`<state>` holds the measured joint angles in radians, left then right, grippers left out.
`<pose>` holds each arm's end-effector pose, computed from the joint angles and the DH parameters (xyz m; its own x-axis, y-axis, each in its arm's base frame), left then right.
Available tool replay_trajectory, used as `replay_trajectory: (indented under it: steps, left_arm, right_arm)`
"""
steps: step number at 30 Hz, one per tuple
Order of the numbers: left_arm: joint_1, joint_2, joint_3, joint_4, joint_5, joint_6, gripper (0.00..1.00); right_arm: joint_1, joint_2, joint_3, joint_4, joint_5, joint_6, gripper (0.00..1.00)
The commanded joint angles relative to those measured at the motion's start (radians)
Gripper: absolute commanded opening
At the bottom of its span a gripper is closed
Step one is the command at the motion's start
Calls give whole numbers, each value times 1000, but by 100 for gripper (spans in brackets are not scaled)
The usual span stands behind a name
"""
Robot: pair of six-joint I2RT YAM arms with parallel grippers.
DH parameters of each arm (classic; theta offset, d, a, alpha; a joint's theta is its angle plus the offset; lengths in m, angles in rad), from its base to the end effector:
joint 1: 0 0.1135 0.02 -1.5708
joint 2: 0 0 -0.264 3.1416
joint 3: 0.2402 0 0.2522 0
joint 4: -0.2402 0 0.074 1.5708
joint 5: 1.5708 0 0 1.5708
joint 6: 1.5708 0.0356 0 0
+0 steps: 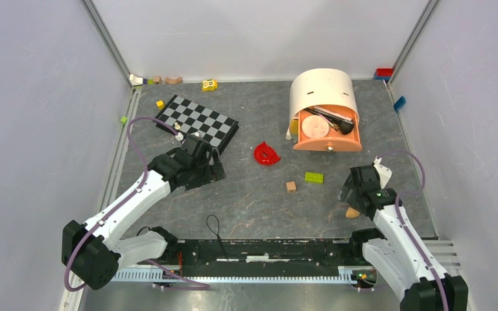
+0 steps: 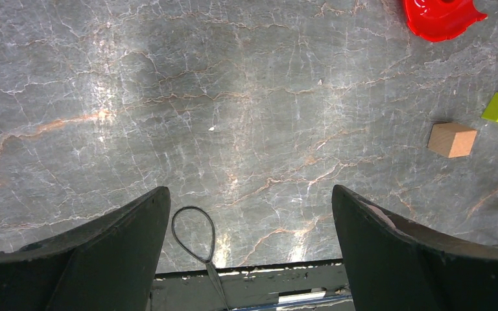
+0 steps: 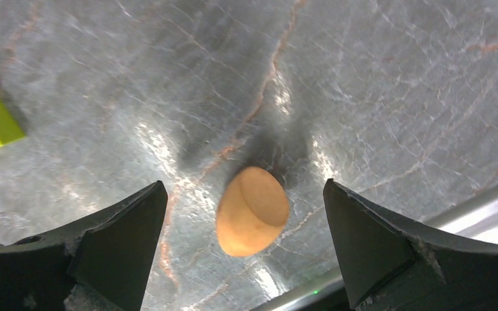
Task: Organize the makeup
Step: Pick up the makeup tool from the corner of the board.
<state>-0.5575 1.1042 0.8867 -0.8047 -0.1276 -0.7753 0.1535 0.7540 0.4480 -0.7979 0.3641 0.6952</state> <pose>0.1809 -0.1075 0.2617 -0.8450 -0.2913 -0.4485 -0.1722 0.9422 -0.2875 0.1279 0.0070 0.1819 -0.6677 0.5024 -0.5493 0.5772 0.8154 0.0441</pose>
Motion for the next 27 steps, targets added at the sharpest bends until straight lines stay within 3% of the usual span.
replay_trajectory:
  steps: [1,7,8,9,17,27]
  left_arm:
    - [4,3,11,38,11,-43,100]
    - [4,0,7,39,10,-44,100]
    - [4,-1,5,137,9,-44,100]
    - [3,-2,3,41,7,-44,100]
    - [3,-2,3,40,8,-45,100]
    - [3,0,1,39,7,-45,100]
  right_arm:
    - [-1,42,31,-58,8,54,97]
    - [-1,-7,-4,-6,-49,62,81]
    - [0,-17,-6,1,-50,63,76]
    - [0,-22,-7,6,-52,64,72]
    - [-1,-21,-11,23,-75,57,43]
    - [0,-34,-5,43,-88,38,29]
